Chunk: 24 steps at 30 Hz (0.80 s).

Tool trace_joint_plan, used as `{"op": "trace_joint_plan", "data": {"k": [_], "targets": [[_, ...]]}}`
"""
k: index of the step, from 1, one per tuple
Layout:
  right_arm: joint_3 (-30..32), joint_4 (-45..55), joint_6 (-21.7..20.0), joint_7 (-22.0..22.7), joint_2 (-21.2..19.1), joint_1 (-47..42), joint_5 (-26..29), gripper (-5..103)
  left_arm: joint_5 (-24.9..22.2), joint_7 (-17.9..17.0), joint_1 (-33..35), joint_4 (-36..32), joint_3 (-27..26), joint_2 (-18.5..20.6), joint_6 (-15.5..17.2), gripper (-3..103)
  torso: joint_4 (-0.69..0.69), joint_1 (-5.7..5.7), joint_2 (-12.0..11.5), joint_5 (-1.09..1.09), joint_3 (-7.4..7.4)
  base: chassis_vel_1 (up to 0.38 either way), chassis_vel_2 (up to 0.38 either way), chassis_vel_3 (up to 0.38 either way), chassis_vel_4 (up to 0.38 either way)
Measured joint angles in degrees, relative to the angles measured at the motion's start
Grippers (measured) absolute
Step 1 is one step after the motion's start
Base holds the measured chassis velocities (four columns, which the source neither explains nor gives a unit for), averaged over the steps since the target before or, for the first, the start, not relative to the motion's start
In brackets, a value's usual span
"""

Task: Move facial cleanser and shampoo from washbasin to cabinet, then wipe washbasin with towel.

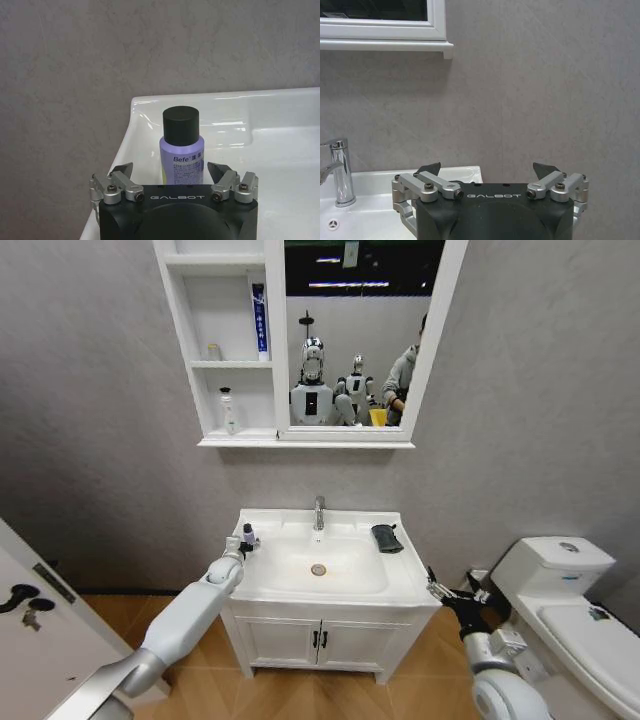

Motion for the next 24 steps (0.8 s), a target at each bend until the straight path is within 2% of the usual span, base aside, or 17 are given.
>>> {"op": "trace_joint_plan", "data": {"k": [1, 2, 5, 8, 10, 11, 13, 21, 24], "targets": [[0.0, 0.0, 0.1, -0.1, 0.1, -0.1, 0.0, 100, -0.3, 0.3, -0.1, 0.4, -0.3, -0.3, -0.3, 85, 0.01, 0.0, 0.0, 0.0, 0.0, 0.0, 0.0, 0.0, 0.0], [0.0, 0.0, 0.1, -0.1, 0.1, -0.1, 0.0, 100, -0.3, 0.3, -0.1, 0.4, -0.3, -0.3, -0.3, 85, 0.01, 0.0, 0.0, 0.0, 0.0, 0.0, 0.0, 0.0, 0.0], [0.1, 0.1, 0.2, -0.2, 0.1, -0.4, 0.0, 100, -0.9, 1.2, -0.5, 0.8, -0.5, -0.6, -0.9, 69, 0.0, 0.0, 0.0, 0.0, 0.0, 0.0, 0.0, 0.0, 0.0], [0.1, 0.1, 0.2, -0.2, 0.0, -0.4, 0.0, 100, -1.0, 1.3, -0.5, 0.8, -0.5, -0.6, -0.9, 63, 0.0, 0.0, 0.0, 0.0, 0.0, 0.0, 0.0, 0.0, 0.0], [0.1, 0.2, 0.2, -0.2, -0.1, -0.3, 0.0, 100, -1.2, 1.4, -0.5, 0.7, -0.5, -0.6, -1.0, 53, 0.0, 0.0, 0.0, 0.0, 0.0, 0.0, 0.0, 0.0, 0.0], [0.1, 0.2, 0.2, -0.2, -0.1, -0.3, 0.0, 100, -1.2, 1.4, -0.5, 0.7, -0.5, -0.6, -1.0, 53, 0.0, 0.0, 0.0, 0.0, 0.0, 0.0, 0.0, 0.0, 0.0], [0.1, 0.3, 0.2, -0.2, 0.0, -0.3, 0.0, 100, -1.2, 1.4, -0.3, 0.6, -0.5, -0.6, -1.1, 43, 0.0, 0.0, 0.0, 0.0, 0.0, 0.0, 0.0, 0.0, 0.0], [0.3, 0.4, 0.5, -0.4, 0.1, -0.7, -0.1, 100, -1.2, 1.3, 0.1, -2.3, -0.2, 0.8, -1.0, 43, 0.0, 0.0, 0.0, 0.0, 0.0, 0.0, 0.0, 0.0, 0.0], [0.2, 0.5, 0.5, -0.5, 0.0, -0.4, -0.1, 100, -2.4, 0.1, 1.2, -8.8, -0.1, 3.5, -0.3, 43, 0.0, 0.0, 0.0, 0.0, 0.0, 0.0, 0.0, 0.0, 0.0]]}}
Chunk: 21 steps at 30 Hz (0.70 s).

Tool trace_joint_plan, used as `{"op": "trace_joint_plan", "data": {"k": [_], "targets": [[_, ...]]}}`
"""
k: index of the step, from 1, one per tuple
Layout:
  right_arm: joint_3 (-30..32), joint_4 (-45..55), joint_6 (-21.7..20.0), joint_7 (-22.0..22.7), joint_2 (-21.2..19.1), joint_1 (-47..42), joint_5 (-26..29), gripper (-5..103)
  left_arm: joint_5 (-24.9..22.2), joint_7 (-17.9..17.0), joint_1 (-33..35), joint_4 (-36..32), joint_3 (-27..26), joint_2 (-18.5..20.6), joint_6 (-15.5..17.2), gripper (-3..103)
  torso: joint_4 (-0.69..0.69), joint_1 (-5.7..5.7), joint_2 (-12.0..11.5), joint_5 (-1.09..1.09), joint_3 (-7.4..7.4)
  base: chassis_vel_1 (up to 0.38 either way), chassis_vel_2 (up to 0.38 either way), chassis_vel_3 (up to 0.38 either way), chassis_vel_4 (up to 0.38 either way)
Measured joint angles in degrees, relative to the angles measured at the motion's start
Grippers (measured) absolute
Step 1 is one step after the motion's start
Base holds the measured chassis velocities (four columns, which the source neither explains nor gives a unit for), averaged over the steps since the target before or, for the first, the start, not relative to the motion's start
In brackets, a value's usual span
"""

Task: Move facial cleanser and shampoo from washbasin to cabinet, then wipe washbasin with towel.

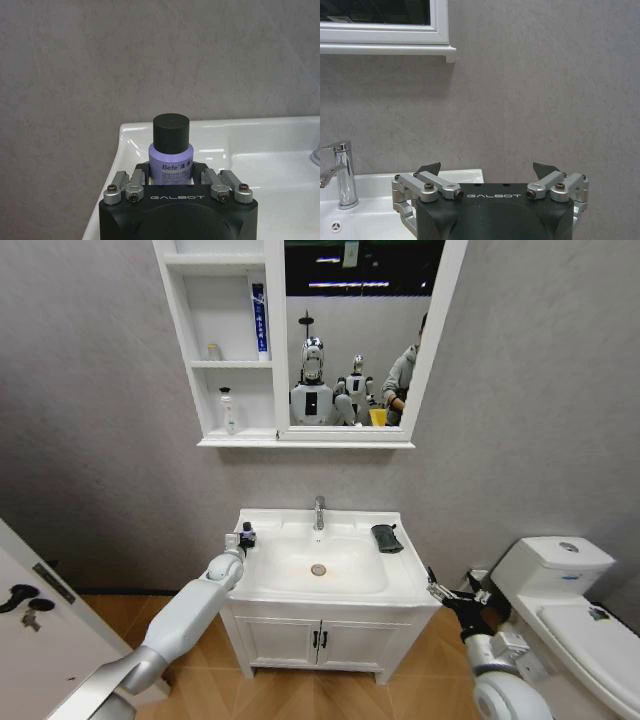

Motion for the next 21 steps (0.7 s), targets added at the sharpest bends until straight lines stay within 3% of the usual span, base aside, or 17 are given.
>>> {"op": "trace_joint_plan", "data": {"k": [5, 9, 11, 12, 14, 18, 21], "targets": [[-0.2, 0.3, 0.0, -0.2, 0.0, 0.1, 0.0, 100, -0.4, -1.3, 1.3, -7.3, -1.0, 3.6, 1.0, 43, -0.01, 0.0, 0.0, -0.01, 0.0, 0.0, 0.0, 0.0, 0.0], [-0.3, 0.8, 0.0, -0.2, 0.0, 0.1, 0.0, 100, -1.8, -2.3, 2.3, -13.8, -2.9, 8.1, 2.8, 43, 0.01, 0.0, 0.0, -0.01, 0.0, 0.0, 0.0, 0.0, 0.0], [-0.2, 1.4, 0.0, -0.2, -0.1, -0.4, 0.0, 100, -4.5, -3.1, 2.8, -19.7, -4.5, 13.2, 5.1, 43, 0.01, 0.0, 0.0, -0.01, 0.0, 0.0, 0.0, 0.0, 0.0], [-0.2, 1.4, 0.0, -0.2, -0.1, -0.4, 0.0, 100, -4.5, -3.1, 2.8, -19.7, -4.5, 13.2, 5.1, 43, 0.01, 0.0, 0.0, -0.01, 0.0, 0.0, 0.0, 0.0, 0.0], [0.0, 2.1, -0.1, -0.1, -0.4, -0.7, 0.0, 100, -9.0, -3.1, 2.5, -26.2, -5.5, 18.0, 7.2, 43, 0.02, -0.01, 0.0, -0.01, 0.0, 0.0, 0.0, 0.0, 0.0], [0.0, 2.5, -0.1, -0.1, -0.8, -0.6, 0.1, 100, -13.9, -3.8, 0.4, -32.1, -5.7, 21.6, 9.8, 43, 0.01, -0.02, 0.0, -0.01, 0.0, 0.0, 0.0, 0.0, 0.0], [0.0, 3.3, -0.2, -0.1, -0.4, -0.6, 0.1, 100, -22.5, -6.1, -5.7, -36.7, -4.9, 24.2, 14.6, 43, 0.01, -0.02, 0.0, 0.0, -0.01, 0.0, 0.0, 0.0, 0.0]]}}
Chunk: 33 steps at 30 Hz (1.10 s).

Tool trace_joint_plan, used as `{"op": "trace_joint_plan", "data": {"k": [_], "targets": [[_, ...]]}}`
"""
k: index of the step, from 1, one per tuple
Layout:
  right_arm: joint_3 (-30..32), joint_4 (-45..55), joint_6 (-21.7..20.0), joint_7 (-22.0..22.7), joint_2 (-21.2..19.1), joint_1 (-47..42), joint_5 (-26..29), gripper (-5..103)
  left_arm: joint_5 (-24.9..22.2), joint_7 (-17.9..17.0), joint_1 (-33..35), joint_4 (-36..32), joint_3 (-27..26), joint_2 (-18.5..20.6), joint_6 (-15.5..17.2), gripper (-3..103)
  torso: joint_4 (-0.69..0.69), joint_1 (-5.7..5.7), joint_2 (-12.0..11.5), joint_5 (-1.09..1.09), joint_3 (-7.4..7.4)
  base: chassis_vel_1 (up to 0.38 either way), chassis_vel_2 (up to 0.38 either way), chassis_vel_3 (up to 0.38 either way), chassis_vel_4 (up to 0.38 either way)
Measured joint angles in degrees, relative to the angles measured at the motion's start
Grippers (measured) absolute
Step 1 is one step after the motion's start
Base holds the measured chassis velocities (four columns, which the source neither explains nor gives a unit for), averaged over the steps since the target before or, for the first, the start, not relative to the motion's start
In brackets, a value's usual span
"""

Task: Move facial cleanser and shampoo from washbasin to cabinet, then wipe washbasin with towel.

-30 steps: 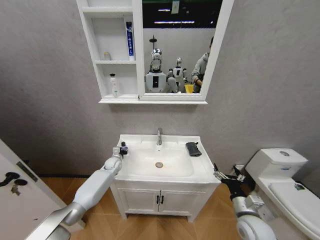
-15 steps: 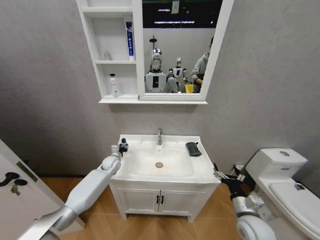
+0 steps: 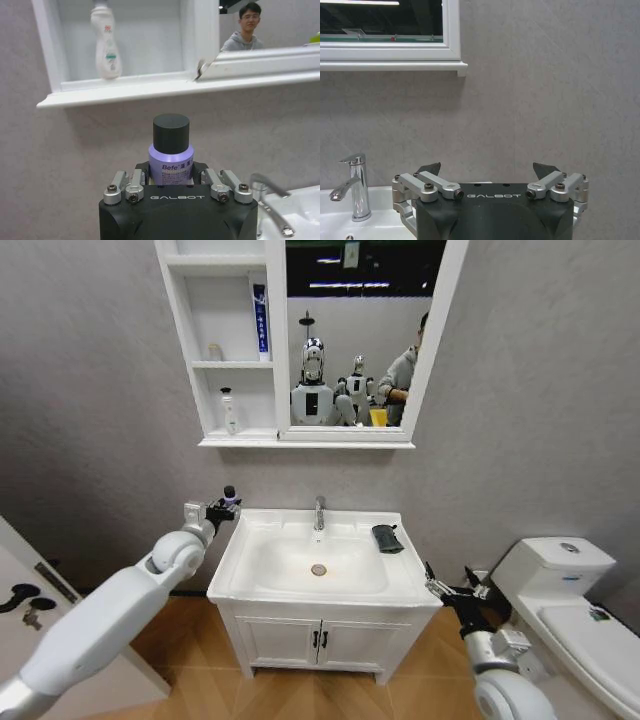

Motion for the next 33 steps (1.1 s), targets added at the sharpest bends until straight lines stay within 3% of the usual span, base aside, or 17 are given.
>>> {"op": "trace_joint_plan", "data": {"k": [1, 3, 4, 7, 8, 10, 16, 18, 24, 26, 33], "targets": [[0.0, 0.0, 0.0, 0.0, 0.0, 0.0, 0.0, 100, 0.0, 0.0, 0.0, 0.0, 0.0, 0.0, 0.0, 43, 0.0, 0.0, 0.0, 0.0, 0.0, 0.0, 0.0, 0.0, 0.0], [0.0, 0.7, 0.0, 0.0, 0.6, -0.5, -0.1, 100, -7.6, -2.2, -7.3, -1.6, 2.0, 1.0, 3.5, 43, -0.01, 0.0, 0.0, 0.02, 0.0, 0.0, 0.0, 0.0, 0.0], [0.0, 0.7, 0.0, 0.0, 0.6, -0.5, -0.1, 100, -7.6, -2.2, -7.3, -1.6, 2.0, 1.0, 3.5, 43, -0.01, 0.0, 0.0, 0.02, 0.0, 0.0, 0.0, 0.0, 0.0], [0.4, 1.2, 0.1, 0.0, 1.0, -0.8, -0.1, 100, -17.2, -3.7, -17.7, -0.3, 6.8, 0.5, 6.6, 43, -0.02, 0.0, 0.0, 0.01, 0.0, 0.0, 0.0, 0.0, 0.0], [0.4, 1.2, 0.1, 0.0, 1.0, -0.8, -0.1, 100, -17.2, -3.7, -17.7, -0.3, 6.8, 0.5, 6.6, 43, -0.02, 0.0, 0.0, 0.01, 0.0, 0.0, 0.0, 0.0, 0.0], [0.5, 1.6, 0.2, 0.0, 1.1, -0.9, -0.1, 100, -24.8, -4.6, -23.9, 2.0, 10.0, -1.2, 8.5, 43, -0.02, 0.0, 0.0, 0.0, 0.0, 0.0, 0.0, 0.0, 0.0], [0.7, 1.8, 0.3, 0.0, 1.2, -0.9, -0.1, 100, -28.5, -5.3, -34.5, 10.8, 16.4, -5.2, 10.4, 43, -0.02, 0.02, 0.0, 0.0, 0.01, 0.0, 0.0, 0.0, 0.0], [0.8, 1.7, 0.4, 0.0, 1.3, -0.9, -0.1, 100, -28.5, -5.2, -35.9, 12.6, 17.4, -5.9, 10.7, 43, -0.03, 0.02, 0.0, 0.02, 0.01, 0.0, 0.0, 0.0, 0.0], [0.7, 1.0, 0.7, -0.1, 1.8, -0.7, -0.1, 100, -22.6, -2.3, -40.6, 22.2, 21.1, -9.4, 11.0, 43, -0.01, 0.02, 0.0, 0.0, 0.01, 0.0, 0.0, 0.0, 0.0], [0.6, 0.6, 0.8, -0.1, 2.0, -0.3, -0.1, 100, -18.6, -0.1, -42.6, 26.1, 22.4, -11.6, 10.8, 43, -0.01, 0.02, 0.0, 0.0, 0.01, 0.0, 0.0, 0.0, 0.0], [0.8, -0.2, 1.6, -0.6, 2.3, -0.3, 0.1, 100, -13.6, 2.7, -46.5, 33.3, 24.7, -16.6, 10.5, 43, -0.03, 0.02, 0.0, 0.02, 0.01, 0.0, 0.0, 0.0, 0.0]]}}
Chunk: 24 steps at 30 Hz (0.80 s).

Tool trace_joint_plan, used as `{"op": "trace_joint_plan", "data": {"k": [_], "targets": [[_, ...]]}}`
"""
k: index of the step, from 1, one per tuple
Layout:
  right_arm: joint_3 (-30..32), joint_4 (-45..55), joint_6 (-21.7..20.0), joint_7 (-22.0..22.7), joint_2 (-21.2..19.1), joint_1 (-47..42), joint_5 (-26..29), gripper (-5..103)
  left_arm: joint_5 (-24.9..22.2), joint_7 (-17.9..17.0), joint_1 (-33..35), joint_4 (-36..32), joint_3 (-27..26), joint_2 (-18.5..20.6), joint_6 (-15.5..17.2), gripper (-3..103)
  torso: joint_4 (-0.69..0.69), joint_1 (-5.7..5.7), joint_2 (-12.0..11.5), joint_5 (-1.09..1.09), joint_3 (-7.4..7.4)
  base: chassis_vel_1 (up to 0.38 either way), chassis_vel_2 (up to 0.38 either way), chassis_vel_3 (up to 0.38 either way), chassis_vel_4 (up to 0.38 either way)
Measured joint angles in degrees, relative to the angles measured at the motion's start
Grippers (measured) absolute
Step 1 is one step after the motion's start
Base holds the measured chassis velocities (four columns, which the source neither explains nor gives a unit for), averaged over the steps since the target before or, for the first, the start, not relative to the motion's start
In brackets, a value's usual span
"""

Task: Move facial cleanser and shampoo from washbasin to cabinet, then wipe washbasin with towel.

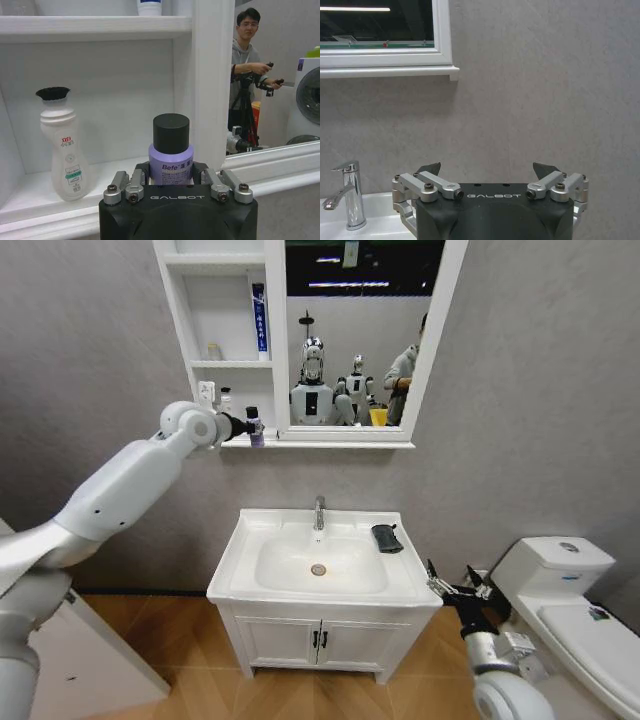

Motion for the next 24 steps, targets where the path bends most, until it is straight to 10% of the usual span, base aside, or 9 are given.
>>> {"op": "trace_joint_plan", "data": {"k": [24], "targets": [[0.6, -2.1, 1.3, -1.0, 1.7, 0.4, 0.4, 100, 9.6, 10.5, -7.5, 15.7, 5.0, -5.9, -0.3, 43, 0.01, 0.0, 0.0, -0.01, -0.01, 0.0, 0.0, 0.0, 0.0]]}}
